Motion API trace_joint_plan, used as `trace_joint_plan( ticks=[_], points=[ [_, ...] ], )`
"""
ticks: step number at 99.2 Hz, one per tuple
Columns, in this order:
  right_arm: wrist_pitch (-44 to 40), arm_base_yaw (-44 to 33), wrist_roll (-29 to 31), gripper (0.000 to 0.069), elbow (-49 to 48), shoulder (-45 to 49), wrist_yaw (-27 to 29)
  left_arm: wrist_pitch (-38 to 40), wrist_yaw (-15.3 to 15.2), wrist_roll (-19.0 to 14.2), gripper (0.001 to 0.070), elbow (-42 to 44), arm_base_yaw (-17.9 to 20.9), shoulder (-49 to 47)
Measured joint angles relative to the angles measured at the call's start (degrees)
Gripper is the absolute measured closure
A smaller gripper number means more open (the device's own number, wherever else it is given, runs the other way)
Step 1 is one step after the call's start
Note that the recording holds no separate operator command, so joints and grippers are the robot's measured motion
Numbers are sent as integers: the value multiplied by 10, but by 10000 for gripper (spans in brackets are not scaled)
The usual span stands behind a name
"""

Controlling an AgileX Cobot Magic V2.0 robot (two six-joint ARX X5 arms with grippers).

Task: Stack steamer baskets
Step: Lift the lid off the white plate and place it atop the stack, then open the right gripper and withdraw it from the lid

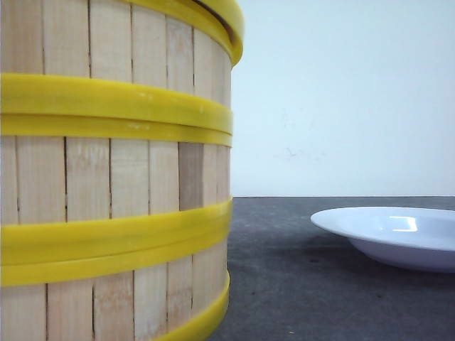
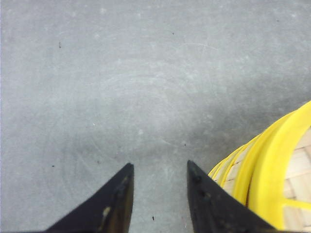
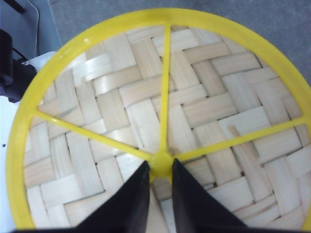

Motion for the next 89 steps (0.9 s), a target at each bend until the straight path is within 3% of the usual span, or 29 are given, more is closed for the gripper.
trace_joint_plan(
  ticks=[89],
  points=[
    [21, 4, -1, 643, 2, 9, 8, 0, 0, 0, 516, 0, 0, 0]
  ],
)
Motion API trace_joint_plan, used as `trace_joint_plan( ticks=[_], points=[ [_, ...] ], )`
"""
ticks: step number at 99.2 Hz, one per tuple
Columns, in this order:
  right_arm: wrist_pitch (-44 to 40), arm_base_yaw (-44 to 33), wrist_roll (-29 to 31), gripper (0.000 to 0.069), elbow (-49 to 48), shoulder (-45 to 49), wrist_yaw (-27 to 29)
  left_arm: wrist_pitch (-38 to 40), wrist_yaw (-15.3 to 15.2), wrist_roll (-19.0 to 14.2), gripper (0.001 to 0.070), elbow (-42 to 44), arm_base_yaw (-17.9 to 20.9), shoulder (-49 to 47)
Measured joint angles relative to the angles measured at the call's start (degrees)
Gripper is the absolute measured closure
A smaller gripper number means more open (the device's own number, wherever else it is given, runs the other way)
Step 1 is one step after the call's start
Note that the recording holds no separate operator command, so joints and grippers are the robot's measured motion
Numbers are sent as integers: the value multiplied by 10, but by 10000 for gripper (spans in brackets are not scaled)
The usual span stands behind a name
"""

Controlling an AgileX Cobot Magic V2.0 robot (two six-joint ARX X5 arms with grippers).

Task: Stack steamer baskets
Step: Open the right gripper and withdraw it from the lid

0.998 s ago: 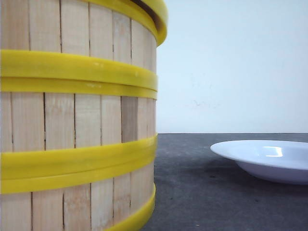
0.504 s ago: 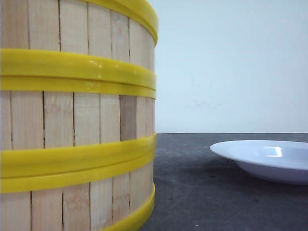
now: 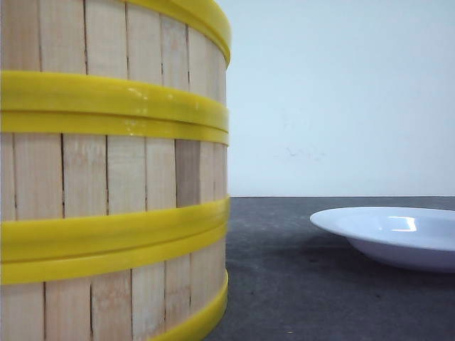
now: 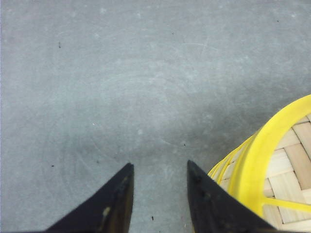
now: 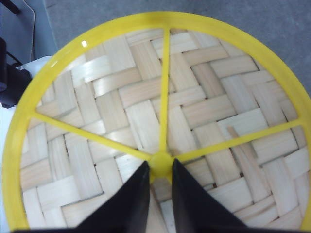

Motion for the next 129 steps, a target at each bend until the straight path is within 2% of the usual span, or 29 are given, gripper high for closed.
trace_joint_plan(
  ticks=[52, 59, 72, 80, 95, 108, 129],
  points=[
    [1, 5, 0, 639, 9, 14, 1, 0, 0, 0, 516, 0, 0, 0],
    [2, 5, 0, 597, 9, 14, 2, 0, 0, 0, 516, 0, 0, 0],
    [5, 5, 0, 431, 9, 16, 2, 0, 0, 0, 516, 0, 0, 0],
    [8, 6, 0, 378, 9, 15, 2, 0, 0, 0, 516, 0, 0, 0],
    [13, 0, 0, 357, 6, 4, 7, 0, 0, 0, 516, 0, 0, 0],
    [12, -21, 0, 356, 4, -42, 29, 0, 0, 2, 516, 0, 0, 0],
    [-37, -128, 2, 356, 5, -141, 47, 0, 0, 7, 516, 0, 0, -2]
  ],
)
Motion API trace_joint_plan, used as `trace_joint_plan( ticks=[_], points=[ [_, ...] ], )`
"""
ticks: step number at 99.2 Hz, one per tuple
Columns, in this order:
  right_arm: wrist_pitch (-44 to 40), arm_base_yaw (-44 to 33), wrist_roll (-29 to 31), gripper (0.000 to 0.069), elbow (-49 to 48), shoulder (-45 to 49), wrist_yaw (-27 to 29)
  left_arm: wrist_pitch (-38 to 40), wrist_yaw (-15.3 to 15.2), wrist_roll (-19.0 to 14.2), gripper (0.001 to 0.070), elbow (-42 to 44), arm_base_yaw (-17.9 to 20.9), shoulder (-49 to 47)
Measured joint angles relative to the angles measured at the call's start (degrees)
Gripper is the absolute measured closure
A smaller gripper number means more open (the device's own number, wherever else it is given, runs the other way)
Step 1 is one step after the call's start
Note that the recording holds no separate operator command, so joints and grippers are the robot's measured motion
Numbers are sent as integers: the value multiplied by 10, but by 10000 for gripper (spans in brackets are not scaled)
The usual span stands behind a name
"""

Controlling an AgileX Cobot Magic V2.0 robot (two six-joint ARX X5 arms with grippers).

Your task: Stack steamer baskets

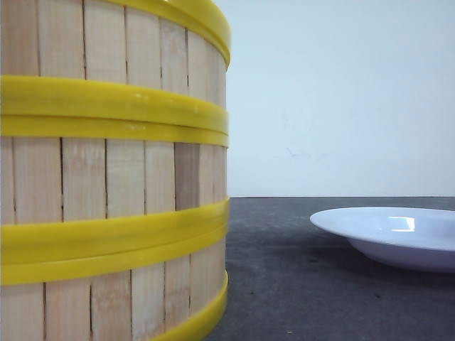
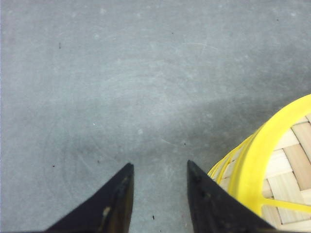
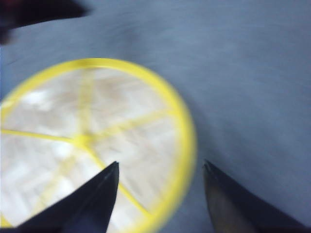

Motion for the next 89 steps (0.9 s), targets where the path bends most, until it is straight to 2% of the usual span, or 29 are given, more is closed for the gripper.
trace_joint_plan(
  ticks=[11, 24, 40, 61, 74, 89],
  points=[
    [-34, -66, 1, 356, -11, -38, 0, 0, 0, 3, 516, 0, 0, -11],
    [-34, -140, 6, 356, -69, -108, 0, -3, 0, 4, 516, 0, 5, -33],
    [2, -231, 18, 356, -191, -226, 0, -5, 6, 7, 516, -12, 18, -64],
    [32, -329, 38, 356, -384, -368, 0, -5, 25, -5, 516, -83, 20, -99],
    [32, -369, 56, 356, -495, -438, -2, -8, 50, -23, 516, -130, 20, -121],
    [35, -389, 77, 356, -579, -501, -2, -9, 51, -31, 516, -151, 20, -150]
  ],
)
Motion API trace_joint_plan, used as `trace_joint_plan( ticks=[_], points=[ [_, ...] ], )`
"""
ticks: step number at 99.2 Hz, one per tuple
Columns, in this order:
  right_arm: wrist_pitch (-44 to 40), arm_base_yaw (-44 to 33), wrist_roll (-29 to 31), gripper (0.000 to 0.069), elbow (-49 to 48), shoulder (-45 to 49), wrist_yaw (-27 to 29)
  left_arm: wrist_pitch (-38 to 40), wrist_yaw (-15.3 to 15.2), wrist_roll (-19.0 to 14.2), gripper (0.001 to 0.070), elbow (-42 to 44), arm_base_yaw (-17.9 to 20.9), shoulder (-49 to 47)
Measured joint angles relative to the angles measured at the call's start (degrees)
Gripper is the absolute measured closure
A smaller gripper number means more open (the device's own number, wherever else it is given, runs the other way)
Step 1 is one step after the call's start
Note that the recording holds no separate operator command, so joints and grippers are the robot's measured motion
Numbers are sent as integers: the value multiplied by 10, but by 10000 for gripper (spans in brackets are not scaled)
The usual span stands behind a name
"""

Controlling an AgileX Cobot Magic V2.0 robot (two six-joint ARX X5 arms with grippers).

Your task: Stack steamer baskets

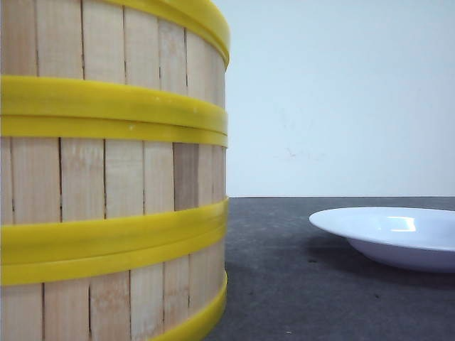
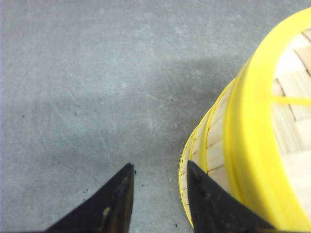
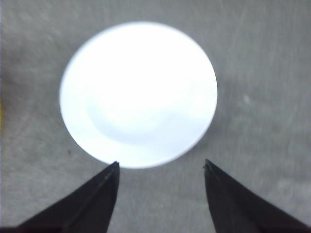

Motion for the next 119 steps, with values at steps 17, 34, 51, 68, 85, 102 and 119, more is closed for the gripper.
trace_joint_plan(
  ticks=[17, 34, 51, 68, 85, 102, 119],
  points=[
    [8, 0, 5, 356, -14, -27, 0, 3, 0, -2, 516, -1, 0, -11],
    [7, 0, 12, 356, -14, -25, 0, 6, 0, -2, 524, -1, 0, -9],
    [8, 0, 18, 603, -14, -24, 0, 8, 0, -3, 681, -1, 0, -9],
    [15, 0, 18, 682, -14, -24, 1, 9, 0, -3, 695, -1, 0, -9],
    [16, 0, 18, 685, -14, -24, 1, 9, 0, -3, 695, -1, 0, -9],
    [16, 0, 18, 685, -14, -24, 1, 9, 0, -3, 695, -1, 0, -9],
    [16, 0, 18, 685, -14, -24, 1, 9, 0, -3, 695, -1, 0, -10]
  ],
)
